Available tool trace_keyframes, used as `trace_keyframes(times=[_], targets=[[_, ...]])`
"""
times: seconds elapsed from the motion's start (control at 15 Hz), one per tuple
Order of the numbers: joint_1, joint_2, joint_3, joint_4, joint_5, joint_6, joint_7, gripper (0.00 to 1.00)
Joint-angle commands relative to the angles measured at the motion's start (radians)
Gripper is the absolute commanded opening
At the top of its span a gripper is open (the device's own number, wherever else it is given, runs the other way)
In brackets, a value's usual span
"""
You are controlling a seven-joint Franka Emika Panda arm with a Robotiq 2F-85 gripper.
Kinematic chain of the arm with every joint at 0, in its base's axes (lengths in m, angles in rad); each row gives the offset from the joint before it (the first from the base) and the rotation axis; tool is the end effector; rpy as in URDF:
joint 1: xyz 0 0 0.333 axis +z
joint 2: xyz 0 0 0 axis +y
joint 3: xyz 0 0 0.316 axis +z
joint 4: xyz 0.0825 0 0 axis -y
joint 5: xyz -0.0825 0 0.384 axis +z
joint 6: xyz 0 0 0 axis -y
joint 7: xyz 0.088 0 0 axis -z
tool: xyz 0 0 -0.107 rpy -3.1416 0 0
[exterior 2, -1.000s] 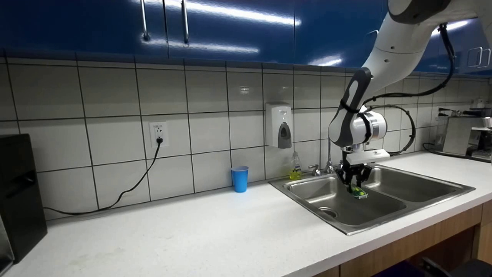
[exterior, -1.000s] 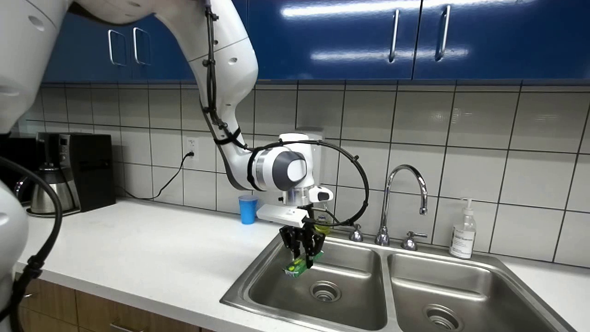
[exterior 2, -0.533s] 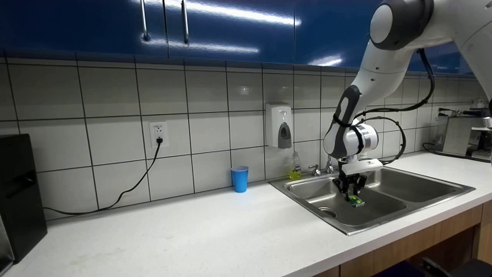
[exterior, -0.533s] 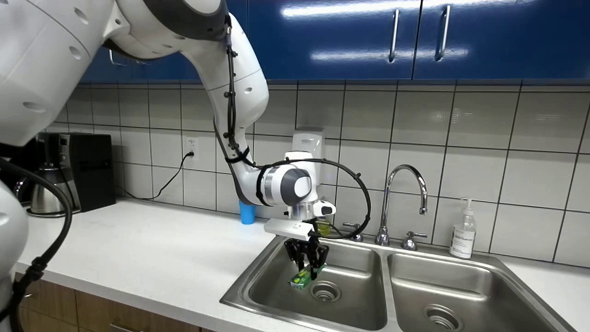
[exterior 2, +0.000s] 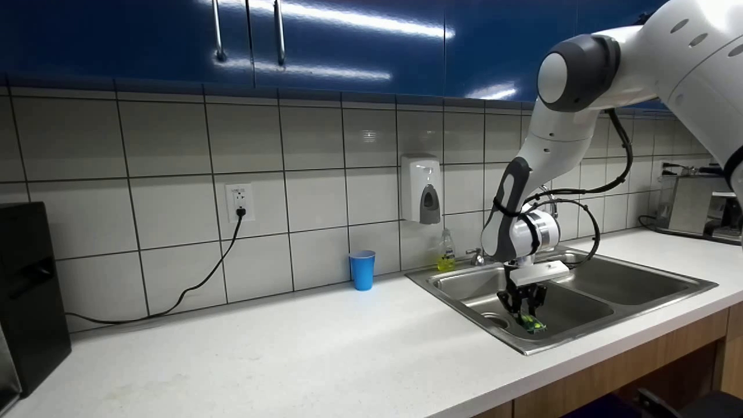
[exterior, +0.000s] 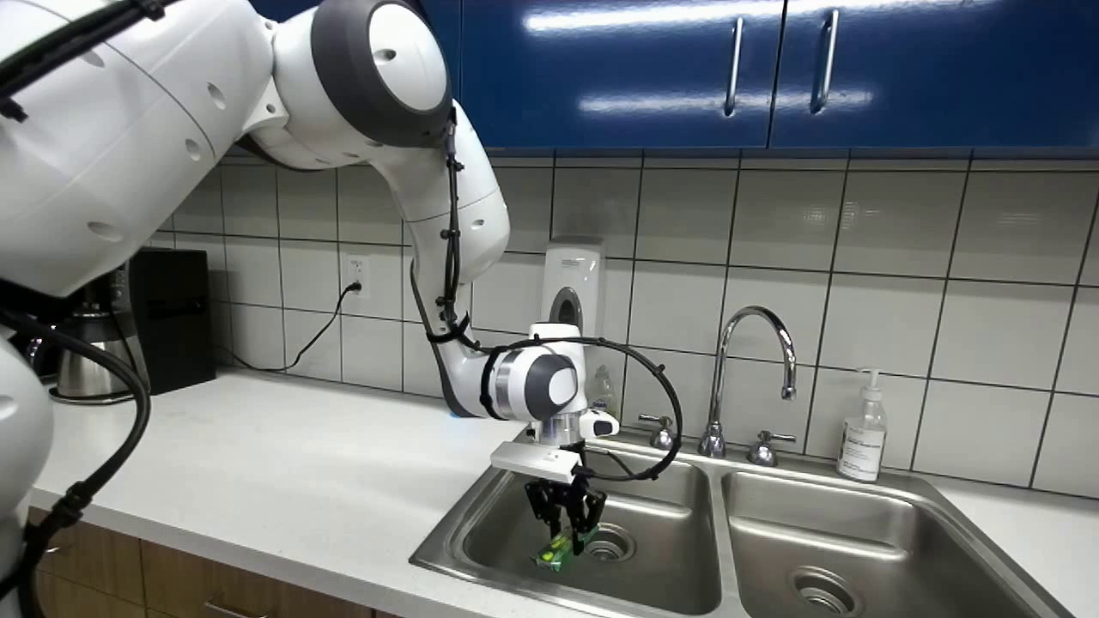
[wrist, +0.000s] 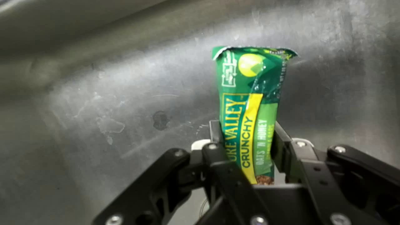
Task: Put the candy bar into the sink
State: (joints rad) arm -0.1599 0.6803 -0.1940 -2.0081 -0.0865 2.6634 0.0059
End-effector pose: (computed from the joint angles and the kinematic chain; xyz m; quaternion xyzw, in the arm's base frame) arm 0.5566 -0.2045 0.1152 0.9895 -0.1199 -0.0223 0.0778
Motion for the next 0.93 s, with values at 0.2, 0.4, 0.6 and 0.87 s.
trace_keyframes(times=[0.2, 0.4, 0.6, 0.87], targets=[[-0.001, 0.123, 0.008, 0.107, -0.001, -0.006, -0.006, 0.15], [0.0, 0.162, 0.006, 0.138, -0.001, -0.007, -0.006, 0.15], [-0.003, 0.194, 0.009, 0.167, 0.002, -0.013, -0.007, 0.15], [-0.004, 0.225, 0.014, 0.202, 0.005, -0.019, -0.009, 0.15]])
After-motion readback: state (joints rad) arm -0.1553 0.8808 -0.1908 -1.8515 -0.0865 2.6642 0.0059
